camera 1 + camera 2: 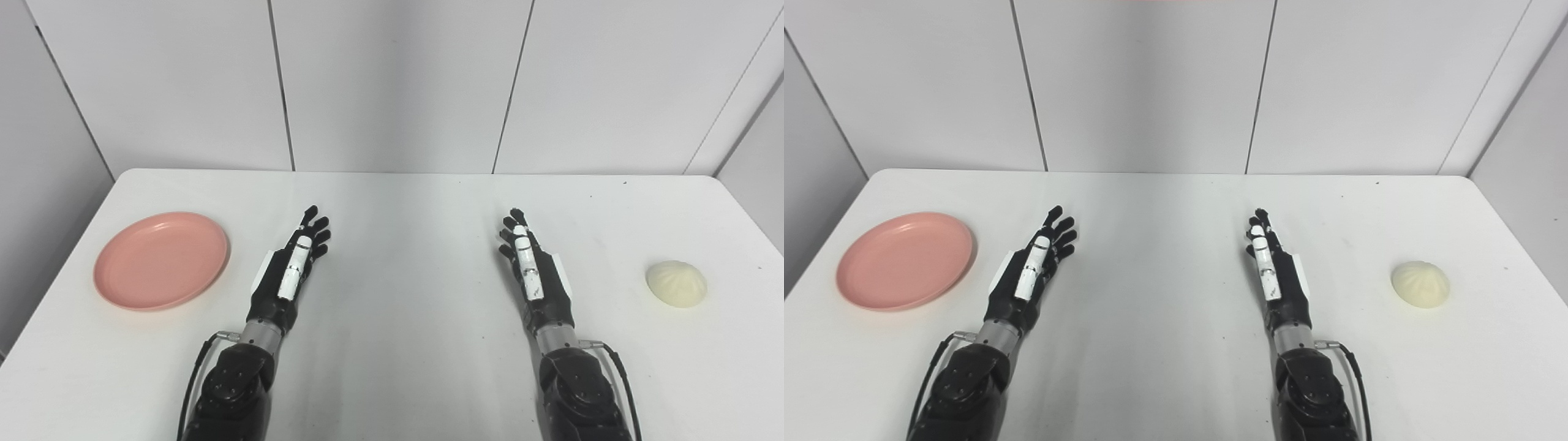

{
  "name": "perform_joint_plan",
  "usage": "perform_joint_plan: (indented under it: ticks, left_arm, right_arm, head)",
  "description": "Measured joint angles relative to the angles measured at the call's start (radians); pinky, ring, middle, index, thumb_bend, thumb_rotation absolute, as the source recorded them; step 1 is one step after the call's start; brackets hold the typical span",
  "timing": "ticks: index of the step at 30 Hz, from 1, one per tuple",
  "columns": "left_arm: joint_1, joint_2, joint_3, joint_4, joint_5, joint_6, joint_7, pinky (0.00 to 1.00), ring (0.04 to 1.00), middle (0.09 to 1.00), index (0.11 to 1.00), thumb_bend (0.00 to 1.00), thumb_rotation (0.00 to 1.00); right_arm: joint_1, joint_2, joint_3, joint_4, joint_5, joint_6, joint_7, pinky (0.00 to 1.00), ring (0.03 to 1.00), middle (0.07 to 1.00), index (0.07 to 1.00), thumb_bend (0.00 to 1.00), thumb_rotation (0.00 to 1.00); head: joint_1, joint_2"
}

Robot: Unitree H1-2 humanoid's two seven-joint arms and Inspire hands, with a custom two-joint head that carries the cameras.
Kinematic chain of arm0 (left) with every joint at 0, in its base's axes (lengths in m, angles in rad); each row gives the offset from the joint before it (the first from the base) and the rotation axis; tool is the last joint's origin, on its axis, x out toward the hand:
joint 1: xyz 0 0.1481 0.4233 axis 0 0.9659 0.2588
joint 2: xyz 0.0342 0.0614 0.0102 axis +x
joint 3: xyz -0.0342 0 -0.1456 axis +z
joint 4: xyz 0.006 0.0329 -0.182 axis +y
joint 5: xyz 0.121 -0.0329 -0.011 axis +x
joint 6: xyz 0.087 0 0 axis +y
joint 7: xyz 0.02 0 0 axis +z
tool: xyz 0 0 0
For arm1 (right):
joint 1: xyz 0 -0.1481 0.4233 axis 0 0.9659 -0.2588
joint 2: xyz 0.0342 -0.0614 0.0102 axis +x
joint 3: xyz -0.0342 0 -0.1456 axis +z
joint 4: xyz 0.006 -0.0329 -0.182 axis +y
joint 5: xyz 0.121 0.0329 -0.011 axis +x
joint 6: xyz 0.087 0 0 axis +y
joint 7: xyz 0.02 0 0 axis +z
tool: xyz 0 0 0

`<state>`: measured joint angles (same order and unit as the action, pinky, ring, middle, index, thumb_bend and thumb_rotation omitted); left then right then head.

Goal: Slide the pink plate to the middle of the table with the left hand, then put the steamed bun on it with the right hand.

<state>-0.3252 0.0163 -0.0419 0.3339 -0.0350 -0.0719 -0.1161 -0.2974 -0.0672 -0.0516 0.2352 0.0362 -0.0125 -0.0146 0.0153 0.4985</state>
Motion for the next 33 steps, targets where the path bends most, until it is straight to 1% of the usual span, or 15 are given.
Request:
perform_joint_plan:
  ticks: [33]
  left_arm:
    - [0.000, 0.000, 0.000, 0.001, 0.000, 0.000, 0.000, 0.93, 0.932, 0.947, 0.954, 0.39, 1.00]
  right_arm:
    - [-0.001, -0.001, 0.001, 0.001, -0.004, 0.000, 0.000, 0.92, 0.931, 0.942, 0.953, 0.22, 1.00]
  head:
    - [0.000, 0.000]
